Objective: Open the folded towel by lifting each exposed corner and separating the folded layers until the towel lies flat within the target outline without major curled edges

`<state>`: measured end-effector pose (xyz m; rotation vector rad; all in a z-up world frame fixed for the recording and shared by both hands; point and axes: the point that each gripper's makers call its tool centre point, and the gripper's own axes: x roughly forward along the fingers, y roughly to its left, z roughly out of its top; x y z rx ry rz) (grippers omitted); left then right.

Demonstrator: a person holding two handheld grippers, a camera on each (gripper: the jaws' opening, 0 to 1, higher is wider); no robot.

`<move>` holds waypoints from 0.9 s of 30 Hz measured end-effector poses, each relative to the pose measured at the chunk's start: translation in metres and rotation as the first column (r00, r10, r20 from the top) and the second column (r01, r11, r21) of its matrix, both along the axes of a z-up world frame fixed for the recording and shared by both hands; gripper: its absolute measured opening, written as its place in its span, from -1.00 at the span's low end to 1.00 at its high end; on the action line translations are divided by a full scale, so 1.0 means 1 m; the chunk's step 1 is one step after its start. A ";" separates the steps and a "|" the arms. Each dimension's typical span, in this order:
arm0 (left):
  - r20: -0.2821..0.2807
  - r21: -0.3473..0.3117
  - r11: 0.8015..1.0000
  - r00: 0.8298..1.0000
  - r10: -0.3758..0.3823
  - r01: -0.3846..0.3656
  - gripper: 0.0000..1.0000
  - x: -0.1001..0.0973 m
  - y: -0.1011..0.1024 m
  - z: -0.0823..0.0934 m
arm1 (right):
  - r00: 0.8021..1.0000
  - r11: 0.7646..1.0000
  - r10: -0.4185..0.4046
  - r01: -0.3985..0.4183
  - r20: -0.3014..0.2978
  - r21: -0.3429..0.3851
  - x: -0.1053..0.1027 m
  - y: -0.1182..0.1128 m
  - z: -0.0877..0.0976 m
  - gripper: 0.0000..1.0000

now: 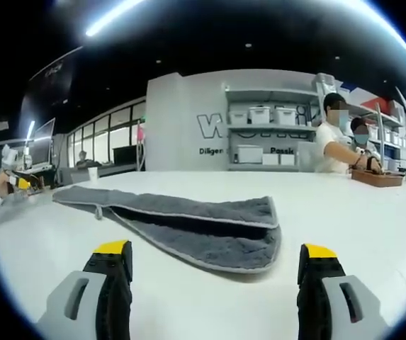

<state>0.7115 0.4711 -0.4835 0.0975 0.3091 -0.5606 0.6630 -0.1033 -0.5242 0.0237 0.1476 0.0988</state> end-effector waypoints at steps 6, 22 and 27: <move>-0.009 -0.023 1.000 1.000 -0.002 0.002 0.82 -0.014 -0.008 -0.008 | 1.000 1.000 0.004 -0.004 -0.001 -0.001 0.000 0.001 0.000 0.98; 0.020 0.016 1.000 1.000 -0.003 0.002 0.99 0.015 -0.031 -0.034 | 1.000 1.000 0.006 -0.006 -0.012 0.000 0.000 0.002 -0.003 0.99; 0.042 0.055 0.998 0.999 0.007 -0.009 0.99 0.016 -0.026 -0.050 | 1.000 1.000 0.014 -0.014 -0.002 0.002 -0.001 0.005 0.000 0.99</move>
